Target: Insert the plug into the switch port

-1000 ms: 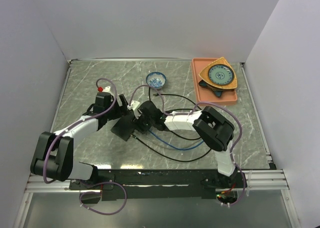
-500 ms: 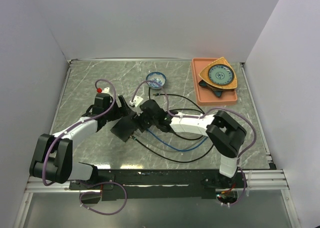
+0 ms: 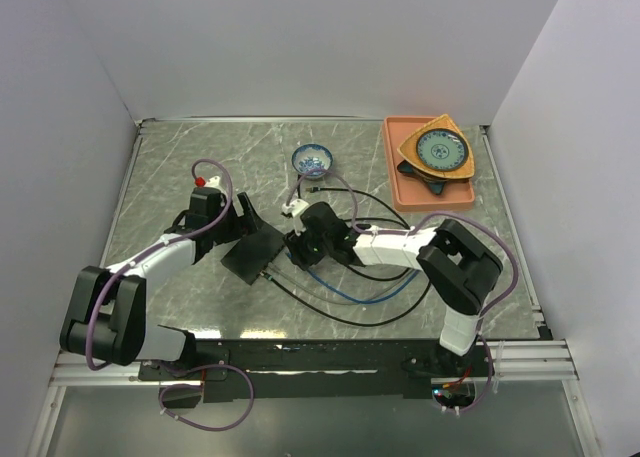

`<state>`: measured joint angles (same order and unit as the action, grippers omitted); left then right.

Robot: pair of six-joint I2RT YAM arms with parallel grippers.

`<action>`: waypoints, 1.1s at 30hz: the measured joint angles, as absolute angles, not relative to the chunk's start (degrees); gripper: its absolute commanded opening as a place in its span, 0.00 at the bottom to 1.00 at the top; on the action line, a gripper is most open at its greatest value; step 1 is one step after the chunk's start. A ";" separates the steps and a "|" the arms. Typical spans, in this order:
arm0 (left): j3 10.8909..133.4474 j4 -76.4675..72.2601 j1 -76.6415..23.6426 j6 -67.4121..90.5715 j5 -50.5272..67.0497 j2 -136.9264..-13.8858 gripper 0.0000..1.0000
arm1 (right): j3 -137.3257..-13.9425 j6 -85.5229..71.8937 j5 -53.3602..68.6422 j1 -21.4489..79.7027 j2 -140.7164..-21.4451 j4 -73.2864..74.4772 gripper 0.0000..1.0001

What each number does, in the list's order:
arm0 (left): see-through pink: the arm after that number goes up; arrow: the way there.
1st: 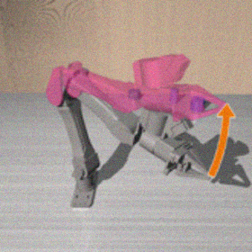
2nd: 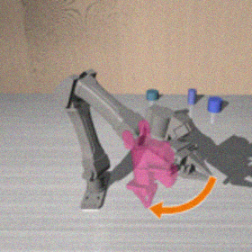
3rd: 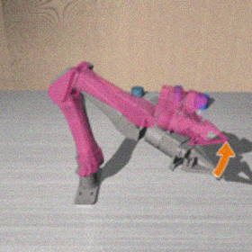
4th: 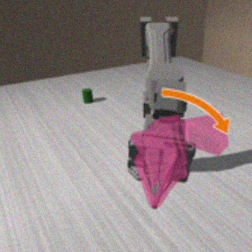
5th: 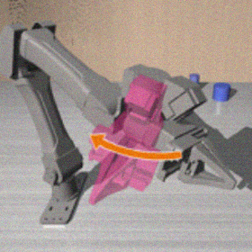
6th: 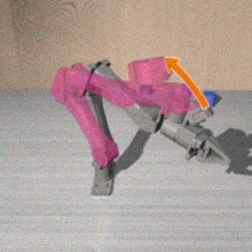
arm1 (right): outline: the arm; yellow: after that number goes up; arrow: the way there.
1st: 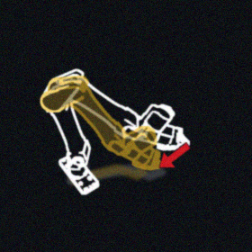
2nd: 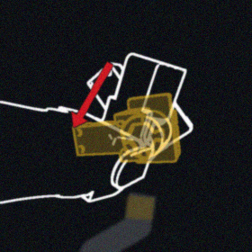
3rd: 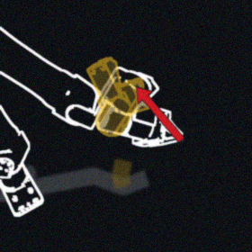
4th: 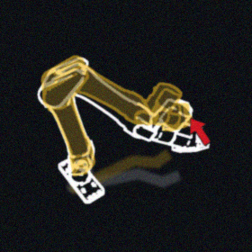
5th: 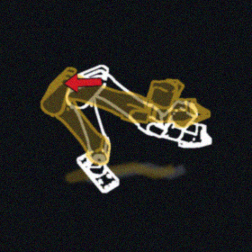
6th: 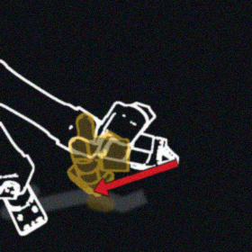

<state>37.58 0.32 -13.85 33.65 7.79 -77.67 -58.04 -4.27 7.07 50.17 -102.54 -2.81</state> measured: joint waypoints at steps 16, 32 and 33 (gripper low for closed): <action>37.58 0.25 -13.78 33.65 8.38 -79.09 0.97 | -55.53 -9.02 17.28 47.20 -103.48 -2.94 0.17; 34.50 -1.98 -13.78 33.10 10.81 -69.95 0.99 | -49.06 -8.97 15.51 47.35 -96.60 -5.48 0.00; 33.74 -3.22 -13.76 32.99 11.99 -68.60 0.99 | -47.42 -8.64 15.20 47.51 -94.28 -5.85 0.00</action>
<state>33.74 -3.22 -13.76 32.99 11.99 -68.60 -47.42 -8.64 15.20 47.51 -94.28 -5.85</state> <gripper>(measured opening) 0.981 0.031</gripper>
